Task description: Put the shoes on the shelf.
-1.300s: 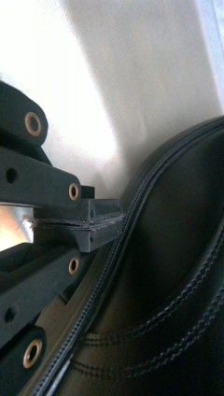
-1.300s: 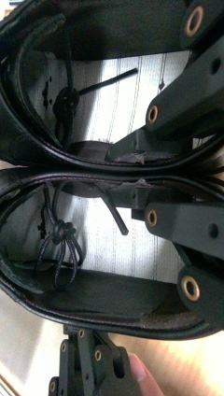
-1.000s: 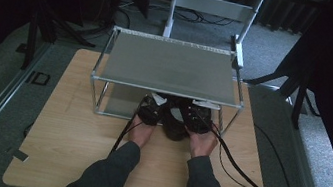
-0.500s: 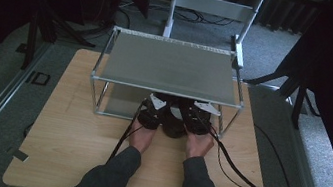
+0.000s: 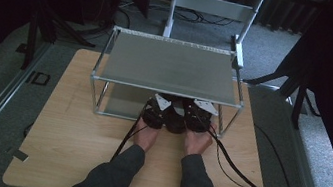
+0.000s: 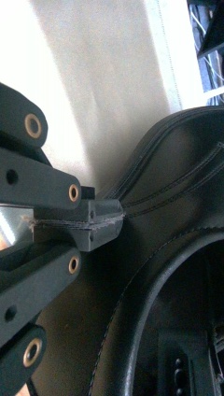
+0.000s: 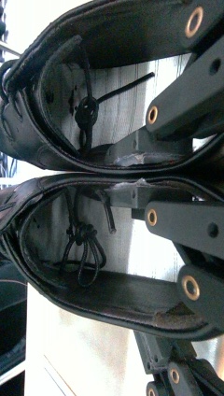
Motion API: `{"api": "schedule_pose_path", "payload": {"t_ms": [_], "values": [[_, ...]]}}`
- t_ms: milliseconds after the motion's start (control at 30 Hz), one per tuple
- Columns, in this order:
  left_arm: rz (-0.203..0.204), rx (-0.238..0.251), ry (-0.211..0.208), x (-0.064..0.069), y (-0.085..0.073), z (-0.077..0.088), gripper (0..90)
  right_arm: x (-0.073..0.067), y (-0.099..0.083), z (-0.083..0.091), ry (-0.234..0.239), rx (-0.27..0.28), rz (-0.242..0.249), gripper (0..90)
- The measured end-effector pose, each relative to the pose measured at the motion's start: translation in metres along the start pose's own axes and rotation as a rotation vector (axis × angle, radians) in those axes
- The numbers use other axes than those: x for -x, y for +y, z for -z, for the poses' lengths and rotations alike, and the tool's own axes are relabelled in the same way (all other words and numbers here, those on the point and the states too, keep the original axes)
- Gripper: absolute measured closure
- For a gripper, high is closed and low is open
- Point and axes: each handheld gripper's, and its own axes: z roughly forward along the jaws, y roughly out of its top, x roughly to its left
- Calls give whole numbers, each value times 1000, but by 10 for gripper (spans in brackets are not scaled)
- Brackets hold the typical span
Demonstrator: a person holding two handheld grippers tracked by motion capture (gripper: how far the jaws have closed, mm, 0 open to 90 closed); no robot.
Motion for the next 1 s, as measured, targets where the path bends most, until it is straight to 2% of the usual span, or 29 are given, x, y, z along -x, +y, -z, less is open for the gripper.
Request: {"api": "schedule_pose_path", "payload": {"t_ms": [167,200,233,367,467,500,533,567,600,633,733,767,833,933,1000], "values": [[-3,18,1,1,0,-2,900,-2,-1,-1,-17,11,-11,802],[12,31,-12,1,1,-4,900,-2,0,-1,-26,12,-18,801],[11,31,-15,1,1,-5,900,-2,0,-2,-28,14,-18,801],[-18,20,-17,-2,1,-6,899,-3,0,-3,-49,13,-20,776],[-19,-14,-12,-3,0,-11,895,-2,-1,-4,-55,44,12,688],[-21,-31,-3,-4,-2,-13,894,-1,-1,-4,-29,67,19,632],[-6,-30,-11,-5,-3,-14,888,1,0,-4,-7,83,17,569],[-7,-34,-18,-6,-4,-14,873,2,1,-4,2,77,26,560],[-2,-34,-20,-6,-4,-14,868,3,1,-3,18,77,25,505],[-6,-33,-20,-7,-4,-14,859,4,2,-2,35,70,27,494],[-7,-37,-19,-7,-4,-14,844,6,3,2,46,57,26,489],[-5,-37,-23,-8,-4,-14,844,7,4,5,61,59,29,456],[-4,-40,-26,-9,-4,-14,828,9,5,15,83,74,47,453],[-4,-45,-23,-10,-4,-14,818,9,4,31,79,105,116,426],[-5,-48,-28,-11,-4,-14,807,9,3,41,66,113,154,364]]}}
